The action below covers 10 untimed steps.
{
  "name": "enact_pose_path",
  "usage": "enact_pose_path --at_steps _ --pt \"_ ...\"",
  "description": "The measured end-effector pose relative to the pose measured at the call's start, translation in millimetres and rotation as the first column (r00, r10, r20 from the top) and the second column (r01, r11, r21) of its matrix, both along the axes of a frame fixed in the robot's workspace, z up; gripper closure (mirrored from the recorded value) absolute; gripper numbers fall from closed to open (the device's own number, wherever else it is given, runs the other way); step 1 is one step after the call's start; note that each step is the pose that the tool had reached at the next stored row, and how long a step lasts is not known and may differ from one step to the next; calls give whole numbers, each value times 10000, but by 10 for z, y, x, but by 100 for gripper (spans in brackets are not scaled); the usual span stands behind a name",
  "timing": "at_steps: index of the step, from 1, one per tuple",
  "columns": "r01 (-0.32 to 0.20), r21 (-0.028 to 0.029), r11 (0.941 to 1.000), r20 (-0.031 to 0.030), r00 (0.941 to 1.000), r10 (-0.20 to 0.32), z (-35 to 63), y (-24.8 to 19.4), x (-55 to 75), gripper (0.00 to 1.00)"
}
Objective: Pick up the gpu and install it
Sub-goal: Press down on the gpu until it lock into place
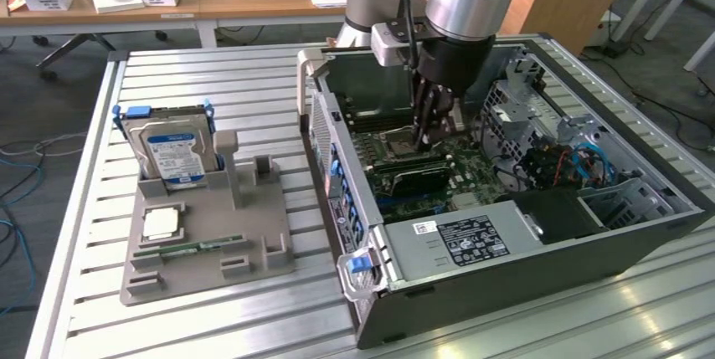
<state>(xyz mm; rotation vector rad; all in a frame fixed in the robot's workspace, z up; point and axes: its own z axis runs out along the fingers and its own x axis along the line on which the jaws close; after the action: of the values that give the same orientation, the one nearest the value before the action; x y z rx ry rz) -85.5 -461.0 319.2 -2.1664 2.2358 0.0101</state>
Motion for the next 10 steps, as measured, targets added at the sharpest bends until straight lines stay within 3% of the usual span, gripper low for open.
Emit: enact_pose_path --at_steps 1,3,10 --pt "0 0 10000 0 10000 0 0 0 0 80" --pt "0 0 10000 0 10000 0 0 0 0 90" --pt "0 0 10000 0 10000 0 0 0 0 90"
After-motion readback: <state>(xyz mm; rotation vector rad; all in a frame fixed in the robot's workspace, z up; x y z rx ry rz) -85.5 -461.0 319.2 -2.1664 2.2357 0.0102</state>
